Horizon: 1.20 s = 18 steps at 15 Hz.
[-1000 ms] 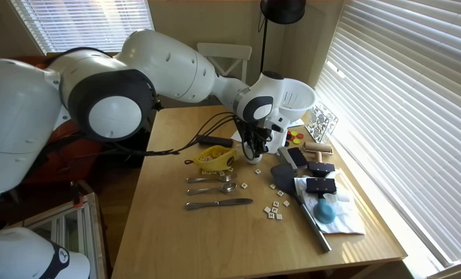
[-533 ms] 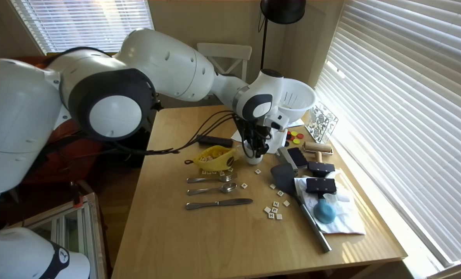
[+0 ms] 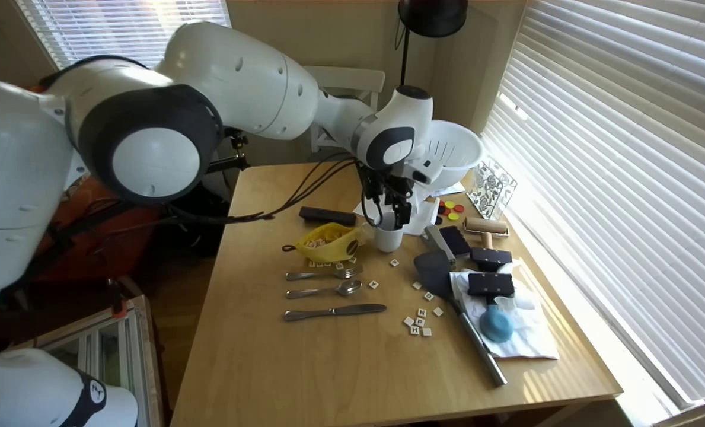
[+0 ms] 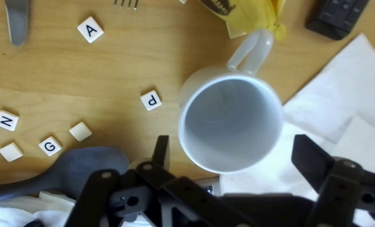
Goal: Move the white mug forward
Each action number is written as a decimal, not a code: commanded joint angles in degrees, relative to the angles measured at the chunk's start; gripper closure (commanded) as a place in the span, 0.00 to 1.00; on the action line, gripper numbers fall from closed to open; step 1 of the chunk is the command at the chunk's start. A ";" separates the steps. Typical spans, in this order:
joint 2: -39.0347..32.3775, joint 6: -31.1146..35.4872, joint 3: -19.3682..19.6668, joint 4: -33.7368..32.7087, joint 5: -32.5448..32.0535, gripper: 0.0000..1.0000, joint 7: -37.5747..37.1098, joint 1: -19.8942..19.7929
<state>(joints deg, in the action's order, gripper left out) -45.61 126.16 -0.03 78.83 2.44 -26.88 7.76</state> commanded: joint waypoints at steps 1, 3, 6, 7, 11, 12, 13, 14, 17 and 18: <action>12.28 6.15 0.23 12.61 5.30 0.00 -5.91 0.60; 17.12 9.79 1.32 16.88 6.00 0.00 -10.13 1.34; 24.34 14.95 4.05 24.33 1.74 0.00 -17.61 3.30; 26.67 16.14 5.17 26.90 -1.63 0.00 -18.17 4.05; 36.26 13.55 9.42 37.71 -17.90 0.00 -25.51 5.84; 38.86 11.79 9.52 40.62 -21.68 0.00 -27.29 5.48; 41.46 8.77 8.95 43.36 -24.40 0.00 -27.79 4.59; 43.98 5.98 8.19 45.87 -26.67 0.00 -28.34 3.62; 52.36 -4.57 5.06 52.30 -26.37 0.00 -24.83 0.34; 54.10 -8.12 4.18 53.10 -24.43 0.00 -23.16 -0.71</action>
<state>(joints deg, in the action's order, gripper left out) -0.76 125.55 7.30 125.00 -22.59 -52.38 10.15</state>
